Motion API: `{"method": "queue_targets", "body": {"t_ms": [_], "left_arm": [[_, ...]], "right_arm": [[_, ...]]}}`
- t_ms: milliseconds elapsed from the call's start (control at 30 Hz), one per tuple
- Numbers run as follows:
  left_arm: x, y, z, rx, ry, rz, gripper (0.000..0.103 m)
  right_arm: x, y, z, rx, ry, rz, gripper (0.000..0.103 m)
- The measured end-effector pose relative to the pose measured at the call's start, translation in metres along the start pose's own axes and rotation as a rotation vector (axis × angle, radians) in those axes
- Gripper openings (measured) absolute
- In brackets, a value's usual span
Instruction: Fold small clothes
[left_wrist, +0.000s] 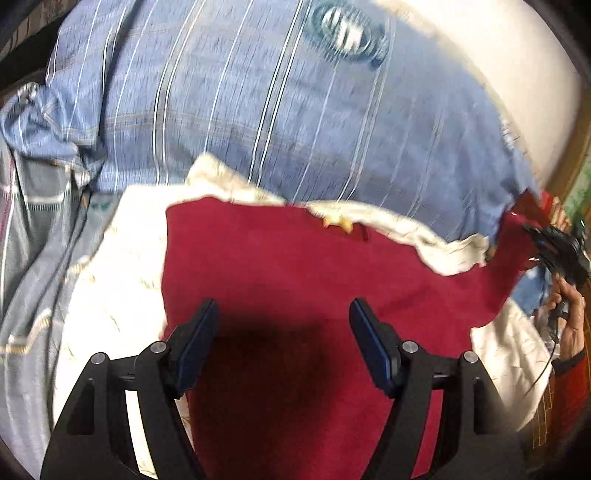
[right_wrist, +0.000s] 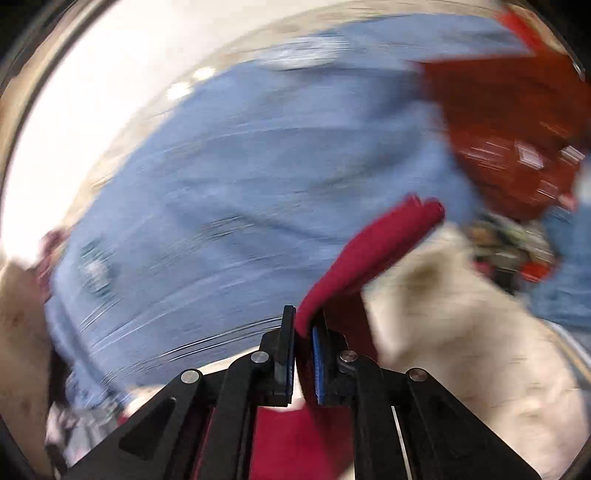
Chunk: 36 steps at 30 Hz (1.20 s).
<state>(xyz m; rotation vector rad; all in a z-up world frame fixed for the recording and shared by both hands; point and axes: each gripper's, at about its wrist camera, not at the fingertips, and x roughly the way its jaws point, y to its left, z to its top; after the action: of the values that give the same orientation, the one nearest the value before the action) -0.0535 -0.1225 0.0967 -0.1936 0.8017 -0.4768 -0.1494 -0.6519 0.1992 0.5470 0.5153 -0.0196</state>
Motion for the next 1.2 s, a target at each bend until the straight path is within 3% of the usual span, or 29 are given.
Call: {"method": "queue_targets", "body": {"t_ms": [133,233,367,433,533,600,700,767,800,867,933,1100,1167,1200], "left_arm": [[-0.011,0.01,0.006,0.011,-0.037,0.01,0.072],[-0.01,0.032,0.009,-0.067,-0.034,0.041,0.072],[-0.007,0.053,0.011,-0.144,-0.036,0.076,0.072],[-0.008,0.056,0.011,-0.153,-0.043,0.081,0.072],[-0.005,0.057,0.012,-0.158,-0.041,0.078,0.072],[-0.003,0.055,0.011,-0.151,-0.036,0.074,0.072],[0.0,0.049,0.011,-0.135,-0.028,0.059,0.072],[0.002,0.045,0.012,-0.124,-0.028,0.037,0.075],[0.003,0.041,0.012,-0.119,-0.032,0.023,0.079],[0.007,0.036,0.011,-0.114,-0.039,0.008,0.082],[0.015,0.029,0.013,-0.103,-0.026,0.039,0.082],[0.041,0.004,0.026,-0.048,0.005,0.057,0.082],[0.057,-0.007,0.031,-0.009,0.029,0.091,0.07],[0.068,-0.012,0.031,0.019,0.059,0.107,0.05]], "right_arm": [[0.035,0.101,-0.025,-0.168,0.098,0.178,0.008],[0.066,0.166,-0.058,-0.244,0.177,0.288,0.007],[0.108,0.23,-0.116,-0.309,0.276,0.363,0.007],[0.123,0.252,-0.142,-0.348,0.313,0.366,0.008],[0.153,0.27,-0.201,-0.396,0.437,0.366,0.008],[0.166,0.274,-0.232,-0.437,0.527,0.351,0.019],[0.171,0.269,-0.25,-0.451,0.619,0.347,0.035],[0.157,0.262,-0.248,-0.454,0.6,0.37,0.051],[0.149,0.257,-0.245,-0.452,0.592,0.368,0.054],[0.125,0.242,-0.233,-0.429,0.556,0.38,0.055],[0.104,0.223,-0.22,-0.414,0.516,0.371,0.059],[0.07,0.165,-0.188,-0.385,0.421,0.22,0.063],[0.061,0.139,-0.179,-0.353,0.405,0.169,0.063],[0.059,0.126,-0.175,-0.33,0.399,0.147,0.063]]}}
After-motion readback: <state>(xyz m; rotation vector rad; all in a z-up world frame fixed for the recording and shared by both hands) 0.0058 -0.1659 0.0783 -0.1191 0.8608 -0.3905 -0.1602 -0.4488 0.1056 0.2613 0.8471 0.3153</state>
